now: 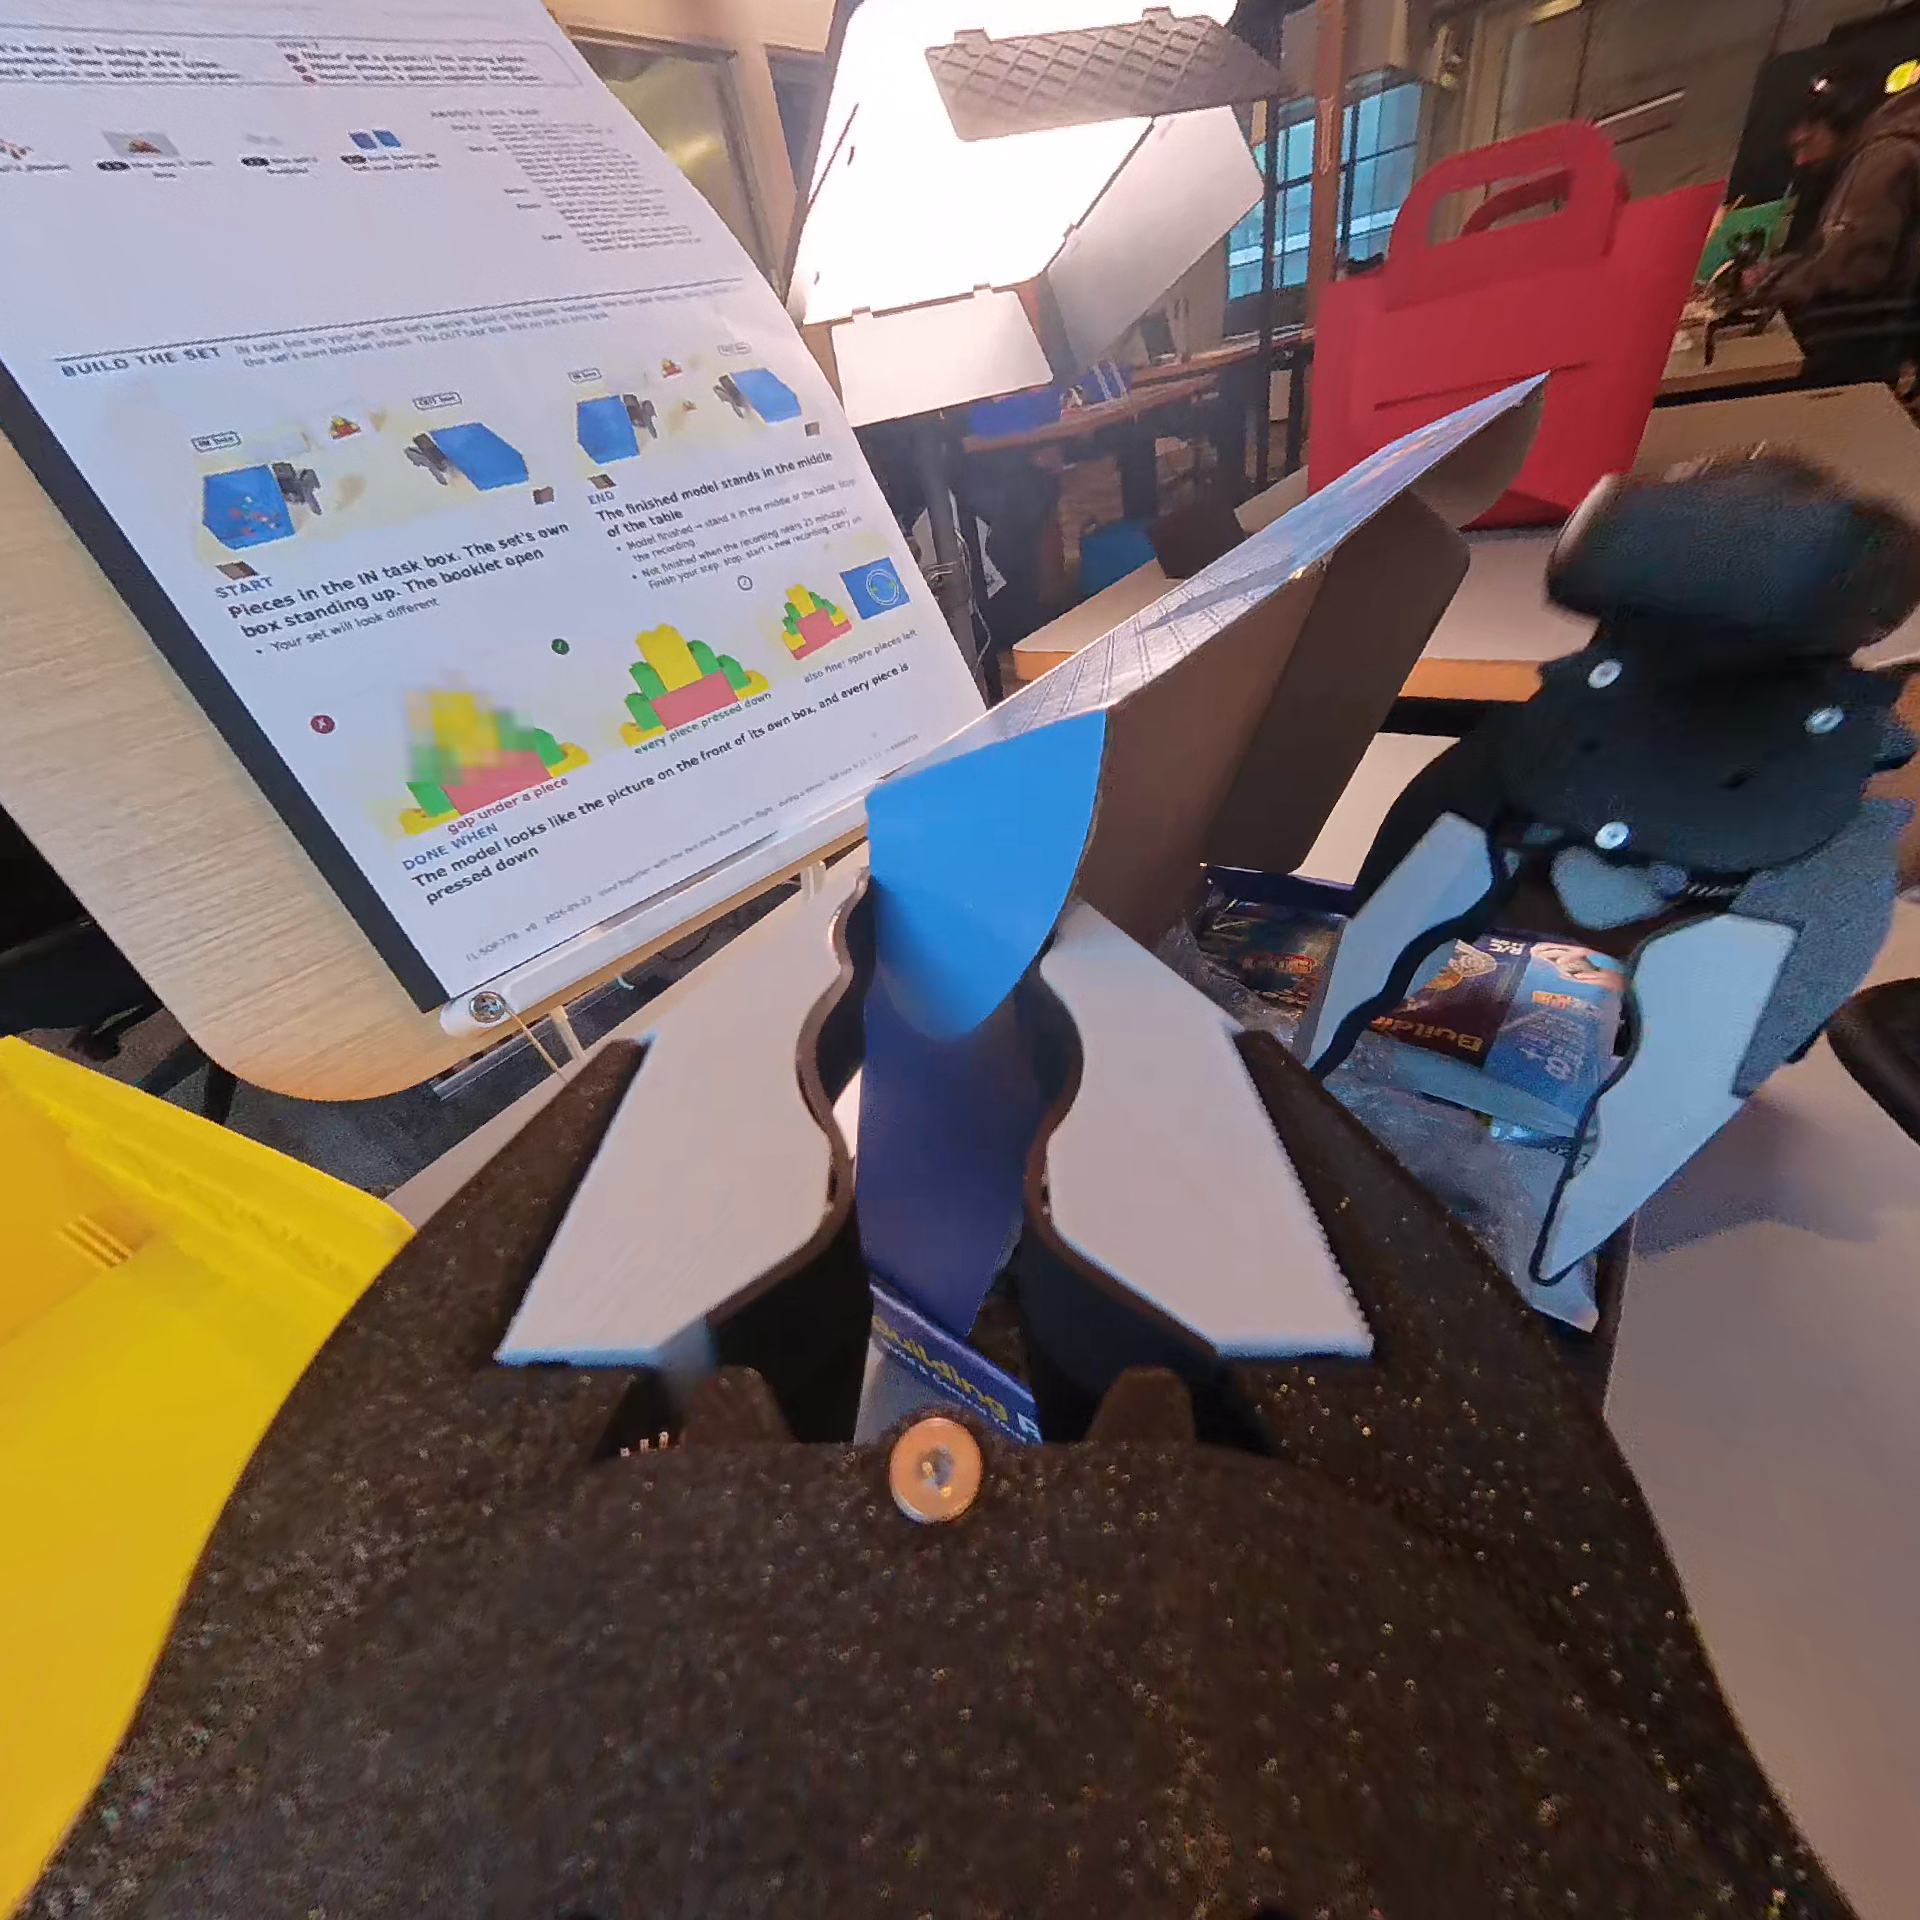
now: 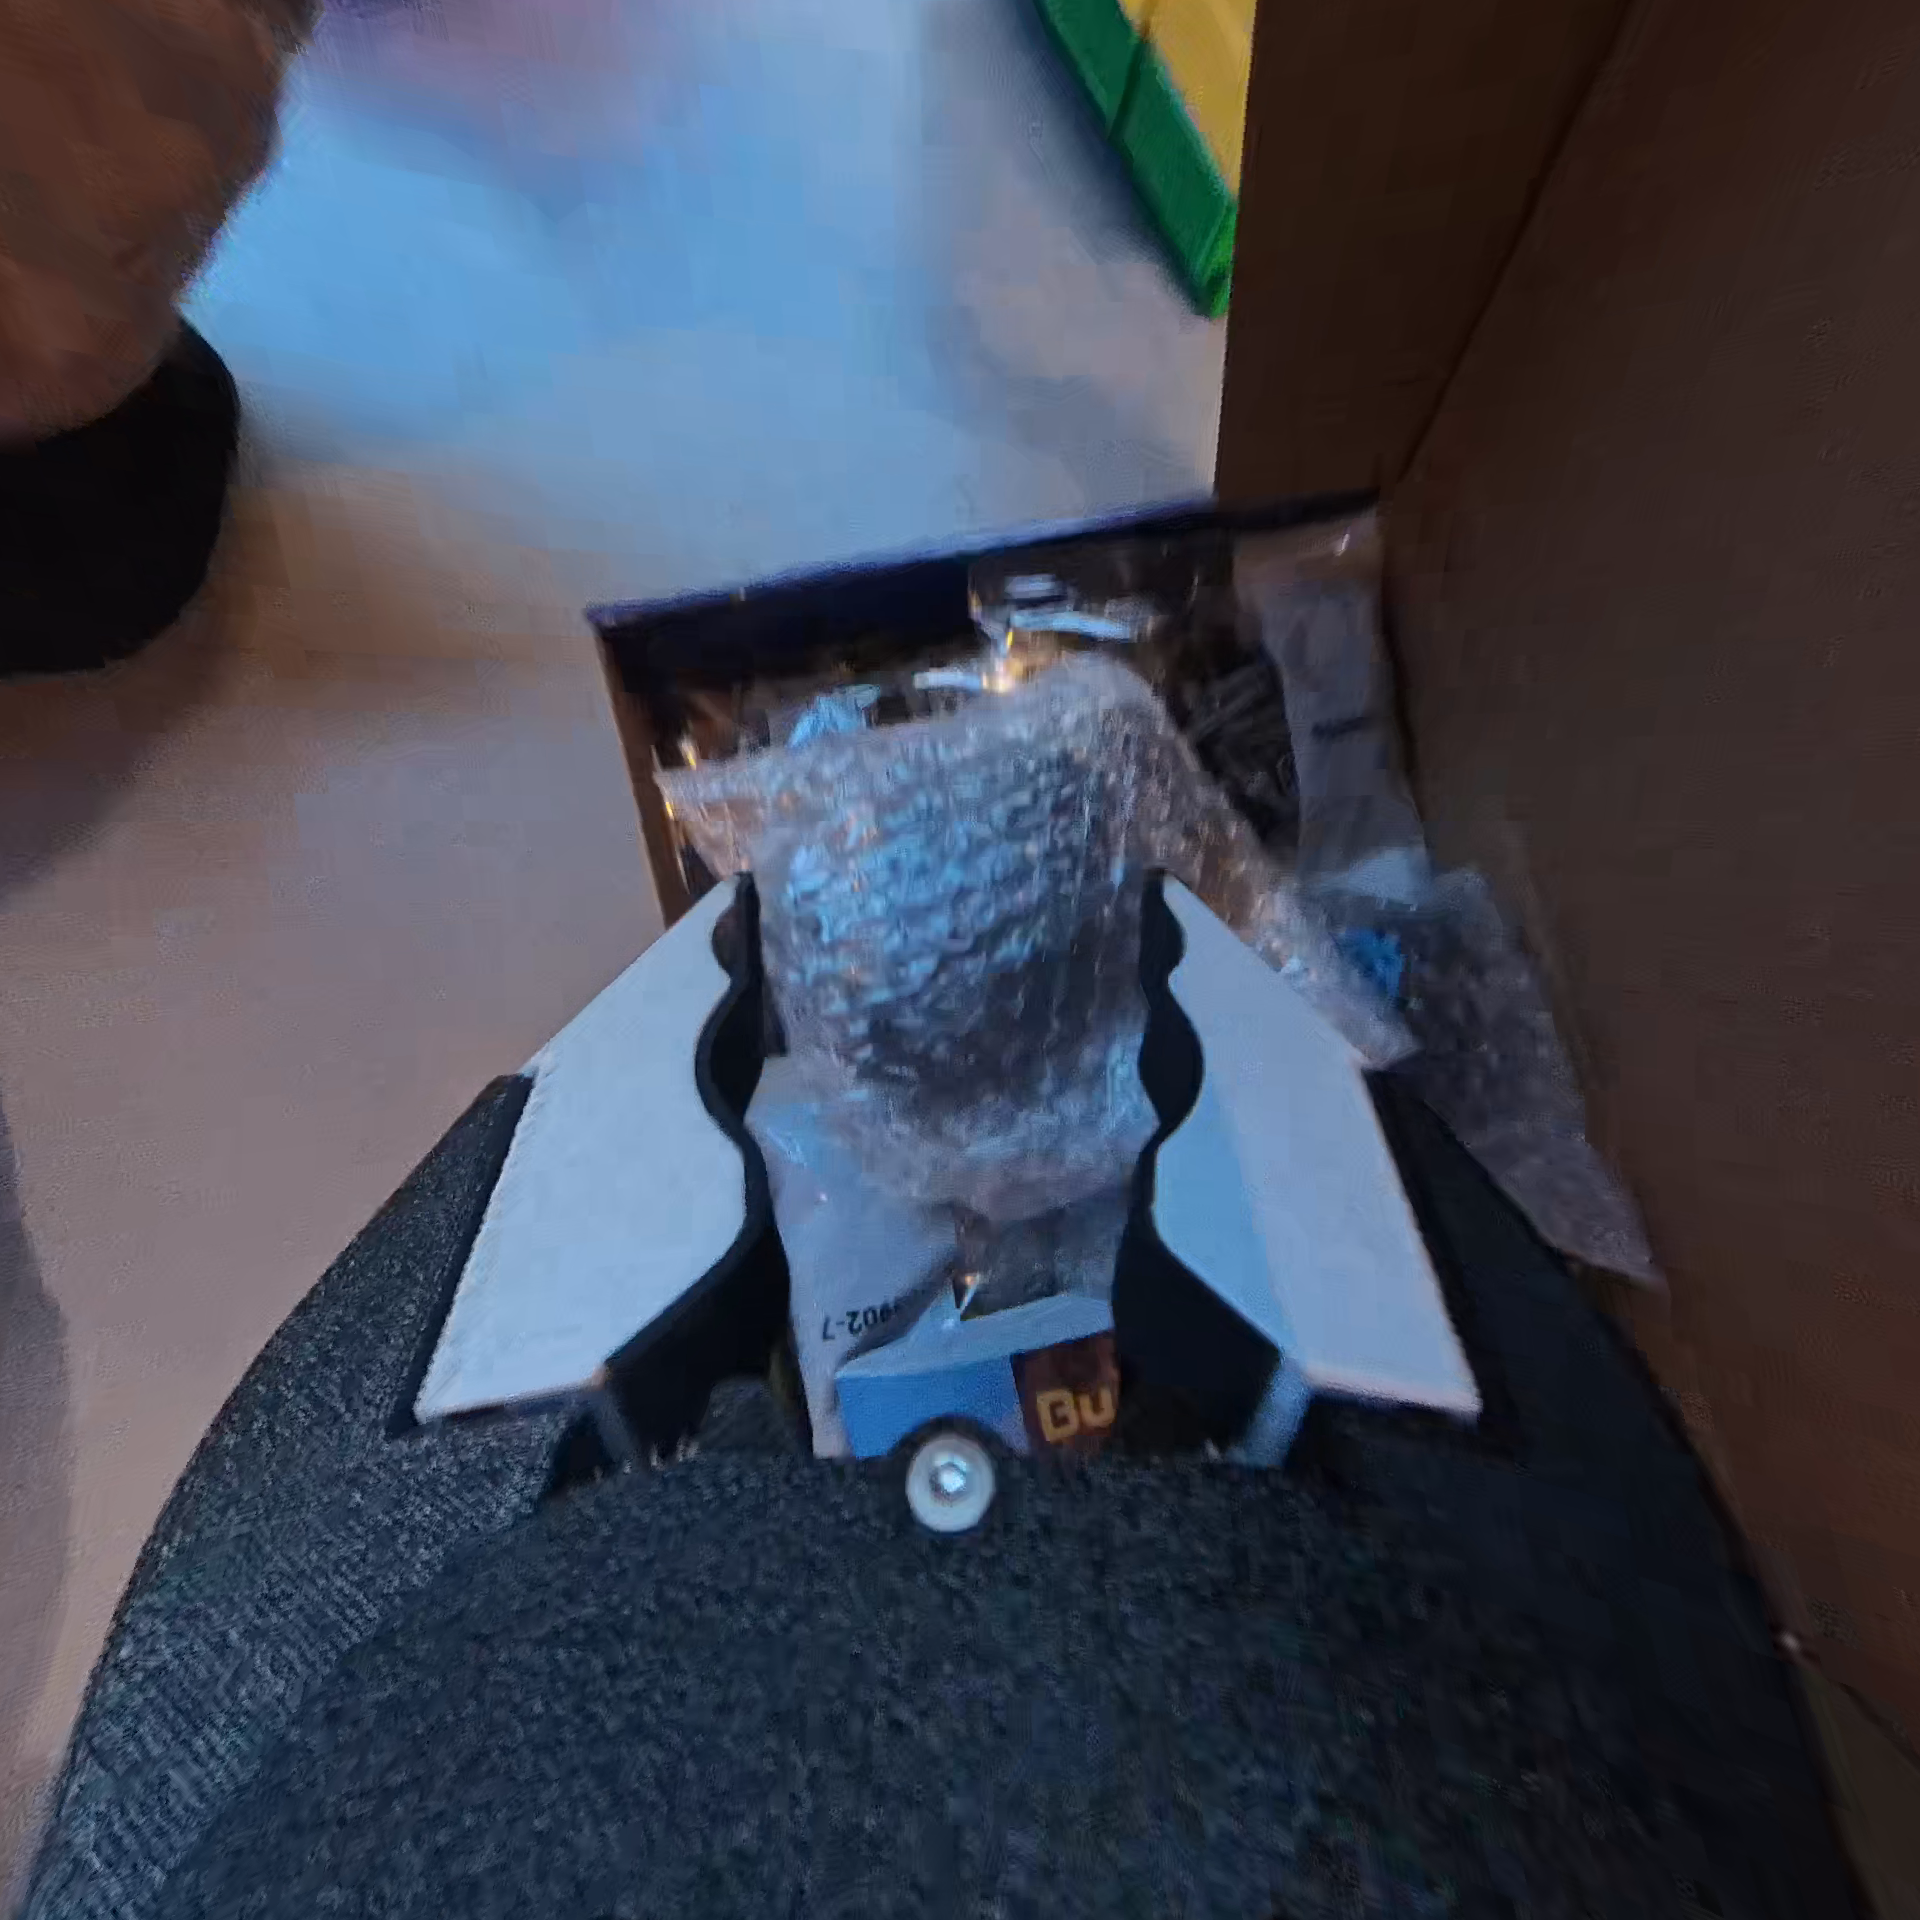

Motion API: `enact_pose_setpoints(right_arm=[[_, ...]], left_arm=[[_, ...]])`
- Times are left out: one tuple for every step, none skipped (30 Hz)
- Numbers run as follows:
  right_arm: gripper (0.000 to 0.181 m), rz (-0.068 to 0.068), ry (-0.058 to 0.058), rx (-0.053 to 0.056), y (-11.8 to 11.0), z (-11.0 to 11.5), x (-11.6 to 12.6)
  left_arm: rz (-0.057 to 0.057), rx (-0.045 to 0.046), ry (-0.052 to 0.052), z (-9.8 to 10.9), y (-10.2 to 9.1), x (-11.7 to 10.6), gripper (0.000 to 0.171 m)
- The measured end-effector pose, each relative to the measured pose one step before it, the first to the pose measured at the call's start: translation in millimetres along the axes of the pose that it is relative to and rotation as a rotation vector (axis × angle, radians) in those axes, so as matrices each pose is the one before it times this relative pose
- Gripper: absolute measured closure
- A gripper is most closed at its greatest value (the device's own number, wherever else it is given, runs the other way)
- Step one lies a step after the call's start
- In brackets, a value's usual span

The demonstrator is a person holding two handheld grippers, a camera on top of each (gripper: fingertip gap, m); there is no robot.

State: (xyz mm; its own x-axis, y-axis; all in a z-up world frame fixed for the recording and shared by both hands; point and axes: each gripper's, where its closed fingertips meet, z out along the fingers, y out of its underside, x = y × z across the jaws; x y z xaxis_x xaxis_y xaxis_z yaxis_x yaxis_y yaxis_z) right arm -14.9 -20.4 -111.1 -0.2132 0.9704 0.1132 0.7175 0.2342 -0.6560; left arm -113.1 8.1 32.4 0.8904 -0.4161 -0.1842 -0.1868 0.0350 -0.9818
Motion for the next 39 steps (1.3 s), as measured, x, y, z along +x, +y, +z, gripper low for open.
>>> enact_pose_setpoints(right_arm=[[0.112, -0.0057, 0.0025, 0.0621, -18.42, -6.41, -2.22], [0.117, -0.0217, -0.0067, 0.0351, -16.04, -2.46, -3.42], [0.123, -0.0446, 0.0094, 0.0007, -10.86, 2.76, -0.50], [0.130, -0.0651, 0.0254, -0.0264, -5.33, 8.25, 3.46], [0.138, -0.0754, 0.0238, -0.0336, -2.18, 13.04, 5.35], [0.143, -0.0698, 0.0090, -0.0266, -0.25, 16.47, 4.69], [0.145, -0.0488, -0.0090, -0.0292, 2.48, 17.82, 3.57], [0.146, -0.0354, -0.0169, -0.0267, 3.05, 16.99, 3.05], [0.147, -0.0459, -0.0131, -0.0266, 4.25, 14.83, 3.25], [0.147, -0.0312, -0.0094, -0.0269, 4.93, 12.74, 3.12], [0.155, -0.0016, -0.0624, -0.0194, 2.70, 9.75, -4.81], [0.162, 0.0157, -0.0640, 0.0020, -2.05, 4.61, -4.21], [0.160, -0.0179, -0.0161, -0.0163, 0.36, 1.26, 0.82], [0.159, -0.0278, -0.0176, -0.0220, 1.57, 0.40, -1.67], [0.175, -0.0120, -0.0714, -0.0580, 7.28, 2.81, -10.76], [0.181, -0.0059, -0.0363, -0.0495, 5.01, 3.35, -6.27], [0.181, -0.0384, -0.0088, -0.0499, 3.58, 0.76, -2.32], [0.181, -0.0389, -0.0082, -0.0499, 3.39, 1.76, -2.98], [0.181, -0.0297, -0.0123, -0.0412, 2.25, 1.33, -3.11], [0.181, -0.0131, -0.0202, -0.0312, 2.07, 0.72, -3.59], [0.181, -0.0095, -0.0303, -0.0237, 2.66, 0.65, -4.86], [0.181, -0.0200, -0.0313, -0.0207, 3.22, 0.36, -5.98], [0.181, -0.0292, -0.0299, -0.0196, 3.24, -0.15, -6.83], [0.181, -0.0355, -0.0278, -0.0145, 2.66, 0.01, -8.07], [0.181, -0.0310, -0.0254, -0.0113, 2.38, -0.09, -8.47], [0.181, -0.0228, -0.0315, -0.0147, 2.71, 0.03, -9.83], [0.181, -0.0193, -0.0411, -0.0269, 4.23, 0.82, -11.35], [0.181, -0.0194, -0.0244, -0.0276, 3.58, 0.83, -9.24], [0.181, -0.0127, -0.0174, -0.0361, 3.91, 1.09, -8.01], [0.181, -0.0066, -0.0021, -0.0346, 2.59, 1.62, -5.32], [0.181, -0.0045, 0.0155, -0.0218, 0.52, 2.68, -1.99], [0.181, 0.0098, 0.0178, -0.0111, -0.74, 2.13, 0.21], [0.181, 0.0116, 0.0150, -0.0108, 0.07, 2.60, 0.41], [0.181, -0.0044, 0.0126, -0.0096, 0.43, 0.77, 0.04], [0.181, 0.0116, 0.0130, -0.0049, -0.18, 0.01, 0.79], [0.181, 0.0160, 0.0151, -0.0001, -0.71, -0.46, 0.97], [0.181, 0.0075, 0.0342, 0.0099, -0.70, -1.60, 2.68], [0.181, 0.0022, 0.0361, 0.0228, -1.17, -3.33, 2.55], [0.176, 0.0075, 0.0425, 0.0342, -1.54, -5.60, 4.38]], left_arm=[[0.0065, -0.00778, -0.0047, 0.31, -0.41, 0.63, 0.149], [0.0008, -0.00572, -0.0063, 0.32, -0.61, 0.32, 0.149], [-0.0050, -0.00115, -0.0100, 0.22, -1.00, -0.43, 0.149], [-0.0100, 0.00180, -0.0011, 0.28, -1.19, 0.60, 0.149], [-0.0098, 0.00497, 0.0025, 0.03, -1.49, 1.00, 0.150], [-0.0071, 0.00488, 0.0012, -0.49, -1.22, 0.48, 0.151], [-0.0040, 0.00274, 0.0051, -0.80, -0.60, 0.72, 0.150], [-0.0004, 0.00242, 0.0069, -0.97, -0.30, 0.39, 0.151], [-0.0013, 0.00435, 0.0070, -1.42, -0.12, -0.28, 0.152], [-0.0065, 0.01197, 0.0095, -1.99, -0.92, -0.46, 0.153], [-0.0087, 0.01993, 0.0115, -2.50, -1.89, -0.49, 0.159], [-0.0099, 0.01187, 0.0122, -1.84, -0.71, -0.65, 0.162], [-0.0113, 0.00181, -0.0016, -0.87, 0.96, -2.60, 0.162], [-0.0127, 0.01059, 0.0041, -0.04, -0.02, -0.80, 0.162], [-0.0099, 0.01276, 0.0055, 0.68, -0.67, 0.31, 0.162], [-0.0002, 0.00572, -0.0034, 1.00, 0.30, -0.23, 0.162], [0.0053, 0.00669, -0.0006, 0.76, -0.11, 0.47, 0.161], [0.0052, 0.00536, -0.0030, 0.67, -0.03, 0.13, 0.161], [0.0065, 0.01101, -0.0050, 0.77, -0.58, 0.17, 0.161], [0.0090, 0.01183, -0.0098, 0.88, -0.35, -0.23, 0.161], [0.0120, 0.01065, -0.0083, 0.88, -0.67, 0.36, 0.160], [0.0170, 0.00428, -0.0137, 0.76, -0.73, 0.22, 0.160], [0.0269, 0.00269, -0.0174, 0.73, -1.31, 0.54, 0.160], [0.0314, 0.00140, -0.0214, 0.66, -1.60, 0.33, 0.161], [0.0271, 0.00331, -0.0183, 0.58, -1.83, 0.55, 0.163], [0.0134, 0.00680, -0.0098, 0.42, -2.16, 1.00, 0.165], [0.0042, 0.00601, -0.0094, 0.23, -1.76, 0.37, 0.165], [0.0045, 0.00529, -0.0088, 0.07, -1.47, -0.04, 0.166], [0.0123, 0.00337, -0.0076, -0.27, -1.14, -0.01, 0.167], [0.0119, 0.00291, 0.0001, -0.39, -0.97, 0.60, 0.168], [0.0007, 0.00389, 0.0140, -0.33, -1.33, 2.18, 0.168], [0.0014, 0.01148, 0.0276, -0.29, -2.32, 4.69, 0.167], [0.0100, 0.01081, 0.0224, -0.01, -1.89, 4.91, 0.169], [0.0145, -0.00077, 0.0007, 0.72, -0.44, 2.32, 0.169], [0.0070, 0.00164, 0.0011, 0.60, -1.19, 1.92, 0.169], [0.0051, -0.00109, 0.0031, 0.42, -0.61, 1.35, 0.168], [0.0070, 0.00376, 0.0111, -0.04, -0.88, 2.02, 0.168], [0.0070, -0.00103, 0.0164, 0.23, 0.22, 2.36, 0.166], [0.0067, -0.00589, 0.0180, 0.65, 1.01, 2.58, 0.163]])
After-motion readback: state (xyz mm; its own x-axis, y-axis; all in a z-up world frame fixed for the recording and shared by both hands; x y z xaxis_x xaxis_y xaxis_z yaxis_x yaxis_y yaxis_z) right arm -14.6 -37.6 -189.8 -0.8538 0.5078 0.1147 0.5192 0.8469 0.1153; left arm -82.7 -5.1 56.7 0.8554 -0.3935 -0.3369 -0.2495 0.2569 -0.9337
